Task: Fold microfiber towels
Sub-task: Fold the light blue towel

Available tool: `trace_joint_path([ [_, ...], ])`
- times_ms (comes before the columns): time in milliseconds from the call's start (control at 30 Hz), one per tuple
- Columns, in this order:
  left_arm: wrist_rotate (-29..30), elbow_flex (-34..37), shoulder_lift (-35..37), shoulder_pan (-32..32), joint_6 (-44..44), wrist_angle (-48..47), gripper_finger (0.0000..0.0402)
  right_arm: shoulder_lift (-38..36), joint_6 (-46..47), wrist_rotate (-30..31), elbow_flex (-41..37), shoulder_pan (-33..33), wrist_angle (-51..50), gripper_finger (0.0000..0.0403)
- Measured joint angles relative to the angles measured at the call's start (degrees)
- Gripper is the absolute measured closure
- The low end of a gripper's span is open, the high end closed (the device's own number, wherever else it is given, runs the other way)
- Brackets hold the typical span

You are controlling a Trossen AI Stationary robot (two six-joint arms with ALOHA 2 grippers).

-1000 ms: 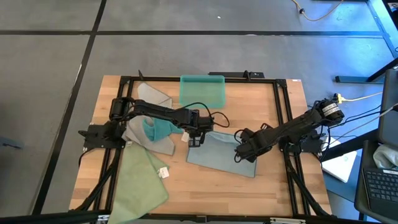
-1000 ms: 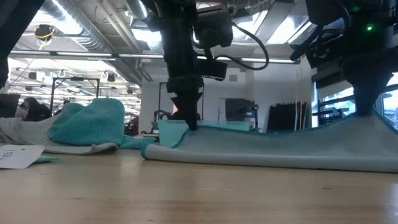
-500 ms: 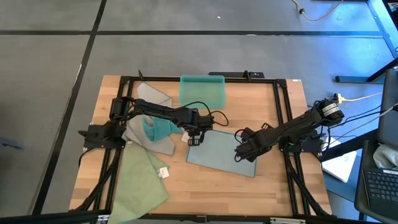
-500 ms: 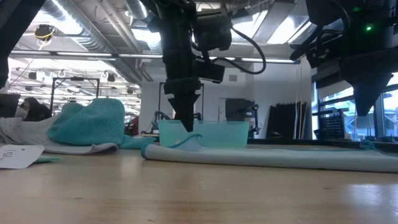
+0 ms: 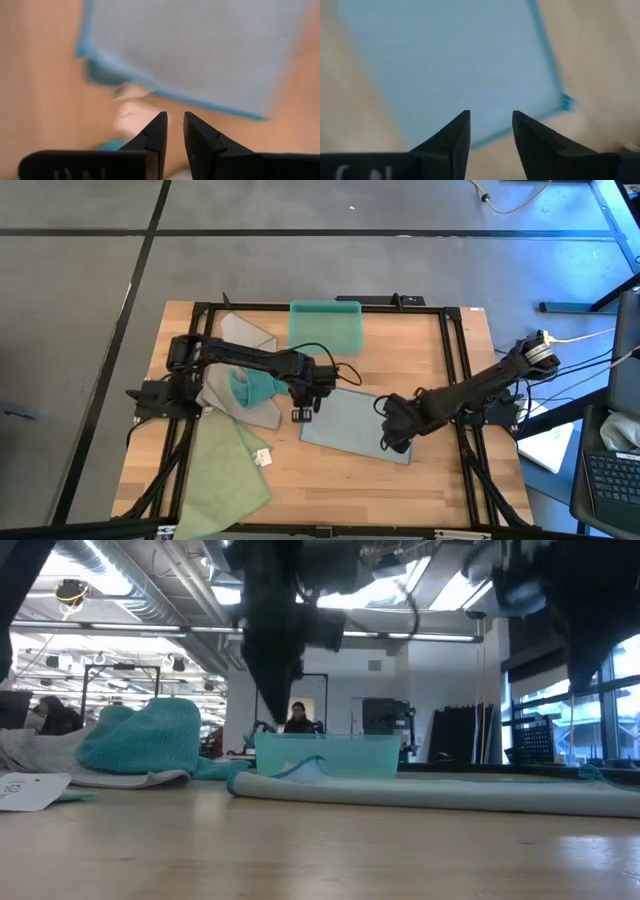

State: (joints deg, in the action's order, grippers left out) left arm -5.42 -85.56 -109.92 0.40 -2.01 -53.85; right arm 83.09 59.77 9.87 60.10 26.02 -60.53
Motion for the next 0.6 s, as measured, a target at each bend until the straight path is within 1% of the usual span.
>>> trace_joint_path([
  [100, -4.79, 0.0, 1.81, -2.13, 0.75, 1.2, 0.0346, -2.65, 0.88, -0.03, 0.5, 2.5, 7.26, 0.0254],
  [200, -8.16, 0.0, 3.51, -5.3, 5.46, 1.19, 0.0349, -4.98, 1.09, 0.01, 0.5, 5.83, 13.68, 0.0254],
  [300, -8.66, 0.0, 5.52, -9.41, 8.3, 0.38, 0.035, -7.22, 1.8, 0.02, 0.5, 9.97, 18.68, 0.0254],
  [367, -7.17, 0.34, 7.26, -11.94, 6.71, 0.99, 0.0351, -8.67, 5.3, 1.02, 0.55, 13.24, 20.33, 0.0253],
  [433, -4.12, 1.99, 9.99, -14.09, 3.96, 2.56, 0.0351, -9.62, 10.16, 4.51, 0.55, 16.64, 19.38, 0.0253],
  [500, -0.02, 5.72, 13.24, -16.02, -0.54, 4.07, 0.0351, -9.99, 16.2, 8.02, 0.57, 20.26, 16.28, 0.0253],
  [600, 3.46, 14.41, 18.77, -17.89, -8.3, 9.8, 0.0351, -8.89, 22.95, 9.4, 0.57, 24.82, 9.82, 0.0253],
])
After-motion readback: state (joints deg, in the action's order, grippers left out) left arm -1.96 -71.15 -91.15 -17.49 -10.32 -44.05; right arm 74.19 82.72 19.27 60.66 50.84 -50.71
